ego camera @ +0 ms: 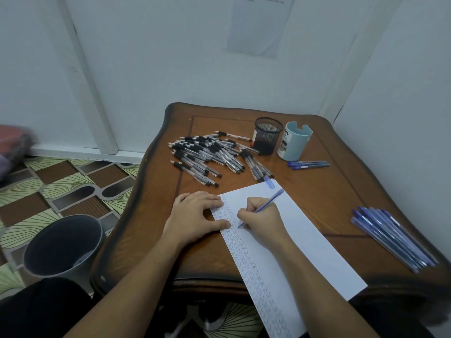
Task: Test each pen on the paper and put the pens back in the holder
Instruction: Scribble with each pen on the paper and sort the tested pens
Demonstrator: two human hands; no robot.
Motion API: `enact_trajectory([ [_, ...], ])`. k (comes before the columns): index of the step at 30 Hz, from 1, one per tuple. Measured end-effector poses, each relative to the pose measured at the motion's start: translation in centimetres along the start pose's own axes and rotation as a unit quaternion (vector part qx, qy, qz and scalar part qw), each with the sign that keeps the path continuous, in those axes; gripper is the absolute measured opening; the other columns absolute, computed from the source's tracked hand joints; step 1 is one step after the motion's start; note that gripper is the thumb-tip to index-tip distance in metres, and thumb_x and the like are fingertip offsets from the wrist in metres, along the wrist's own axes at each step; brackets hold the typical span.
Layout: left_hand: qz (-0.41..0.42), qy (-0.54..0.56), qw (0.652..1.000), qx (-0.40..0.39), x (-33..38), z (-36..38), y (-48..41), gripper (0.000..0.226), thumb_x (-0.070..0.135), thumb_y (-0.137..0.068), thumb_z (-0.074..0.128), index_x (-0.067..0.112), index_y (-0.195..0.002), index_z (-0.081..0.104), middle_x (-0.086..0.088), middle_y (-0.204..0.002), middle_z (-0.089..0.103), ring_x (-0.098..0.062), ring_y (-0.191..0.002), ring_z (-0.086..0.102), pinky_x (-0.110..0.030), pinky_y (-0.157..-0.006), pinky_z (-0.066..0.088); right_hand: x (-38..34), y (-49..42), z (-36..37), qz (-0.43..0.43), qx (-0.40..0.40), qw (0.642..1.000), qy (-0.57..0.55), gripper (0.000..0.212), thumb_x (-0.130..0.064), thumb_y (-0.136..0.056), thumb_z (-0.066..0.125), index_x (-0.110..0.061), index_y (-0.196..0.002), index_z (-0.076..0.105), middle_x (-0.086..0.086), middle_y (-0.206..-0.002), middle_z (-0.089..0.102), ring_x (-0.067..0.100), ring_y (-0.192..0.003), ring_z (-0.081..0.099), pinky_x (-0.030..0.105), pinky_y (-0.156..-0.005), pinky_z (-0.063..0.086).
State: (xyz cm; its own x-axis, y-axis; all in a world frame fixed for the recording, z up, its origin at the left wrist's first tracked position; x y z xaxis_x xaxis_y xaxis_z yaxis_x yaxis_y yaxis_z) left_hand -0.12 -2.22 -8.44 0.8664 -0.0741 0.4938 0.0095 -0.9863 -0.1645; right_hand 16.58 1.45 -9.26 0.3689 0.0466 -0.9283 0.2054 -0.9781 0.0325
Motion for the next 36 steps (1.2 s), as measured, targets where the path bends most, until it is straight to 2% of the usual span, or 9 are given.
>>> enact_trajectory([
  [2,0.001,0.002,1.000,0.003,0.02,-0.07,-0.01,0.064,0.077,-0.068,0.062,0.043,-0.123,0.060,0.026,-0.135,0.050,0.003,-0.131,0.034,-0.035,-0.112,0.014,-0.20,0.02,-0.08,-0.004,0.004,1.000,-0.007,0.035,-0.006,-0.082,0.069,-0.012,-0.055,0.048,0.005,-0.055,0.045,0.005,-0.050,0.048,0.025,-0.053,0.042],
  [5,0.002,-0.002,1.000,0.004,0.00,-0.08,-0.08,0.064,0.077,-0.068,0.061,0.043,-0.123,0.060,0.026,-0.135,0.050,0.004,-0.131,0.034,-0.035,-0.111,0.015,-0.35,0.03,-0.04,-0.009,0.011,1.000,0.010,0.032,-0.010,-0.083,0.069,-0.010,-0.058,0.050,0.012,-0.058,0.048,0.012,-0.056,0.051,0.029,-0.056,0.043],
  [8,0.002,0.001,1.000,0.002,-0.03,-0.01,-0.07,0.064,0.077,-0.069,0.061,0.043,-0.123,0.060,0.026,-0.135,0.050,0.004,-0.130,0.034,-0.035,-0.111,0.015,-0.30,0.06,-0.38,-0.010,0.023,1.000,0.003,0.033,-0.010,-0.084,0.069,-0.012,-0.057,0.050,0.009,-0.058,0.048,0.017,-0.058,0.053,0.030,-0.056,0.044],
  [11,0.002,0.002,1.000,-0.001,-0.08,0.03,-0.05,0.066,0.078,-0.068,0.060,0.043,-0.124,0.060,0.026,-0.136,0.050,0.003,-0.131,0.034,-0.036,-0.112,0.016,-0.44,0.19,-0.21,-0.012,0.015,1.000,0.005,0.036,-0.009,-0.083,0.069,-0.014,-0.055,0.047,0.007,-0.057,0.046,0.014,-0.057,0.049,0.027,-0.054,0.041],
  [14,0.003,0.001,1.000,-0.004,0.02,0.07,-0.06,0.066,0.078,-0.068,0.058,0.043,-0.124,0.060,0.026,-0.136,0.049,0.003,-0.131,0.034,-0.037,-0.112,0.016,-0.19,0.10,-0.13,-0.007,0.010,1.000,-0.001,0.038,-0.008,-0.081,0.069,-0.016,-0.053,0.045,0.006,-0.056,0.042,0.016,-0.057,0.047,0.031,-0.056,0.040],
  [22,-0.001,-0.002,1.000,-0.006,0.05,-0.02,-0.07,0.062,0.074,-0.071,0.062,0.043,-0.125,0.059,0.027,-0.136,0.049,0.003,-0.131,0.033,-0.036,-0.113,0.015,-0.44,0.09,-0.40,-0.013,0.023,1.000,0.006,0.040,-0.008,-0.084,0.068,-0.019,-0.052,0.045,0.004,-0.054,0.043,0.016,-0.058,0.049,0.030,-0.055,0.040],
  [29,0.001,0.003,1.000,-0.003,0.14,-0.11,0.03,0.060,0.072,-0.072,0.063,0.042,-0.123,0.060,0.026,-0.135,0.050,0.003,-0.131,0.034,-0.036,-0.113,0.014,-0.24,-0.02,-0.36,-0.012,0.016,1.000,0.002,0.039,-0.007,-0.082,0.067,-0.015,-0.054,0.043,0.010,-0.058,0.040,0.019,-0.059,0.046,0.032,-0.056,0.039],
  [36,0.004,0.001,1.000,-0.004,0.14,-0.11,0.02,0.061,0.073,-0.072,0.062,0.042,-0.124,0.060,0.027,-0.135,0.050,0.004,-0.131,0.034,-0.036,-0.113,0.014,0.04,-0.18,-0.33,-0.012,0.017,1.000,-0.014,0.039,-0.006,-0.083,0.066,-0.016,-0.053,0.042,0.004,-0.054,0.038,0.012,-0.054,0.042,0.029,-0.053,0.037],
])
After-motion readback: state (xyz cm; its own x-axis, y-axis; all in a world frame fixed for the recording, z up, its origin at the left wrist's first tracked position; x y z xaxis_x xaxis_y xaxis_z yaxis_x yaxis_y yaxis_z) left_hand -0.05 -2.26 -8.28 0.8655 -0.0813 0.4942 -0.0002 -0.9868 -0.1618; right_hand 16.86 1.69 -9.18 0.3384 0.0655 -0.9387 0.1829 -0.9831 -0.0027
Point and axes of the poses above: each hand's wrist, its own y-axis away from the middle knuckle, its own z-axis out of the palm, x = y × z, the point moved 10 cm from there along -y, towards the middle knuckle
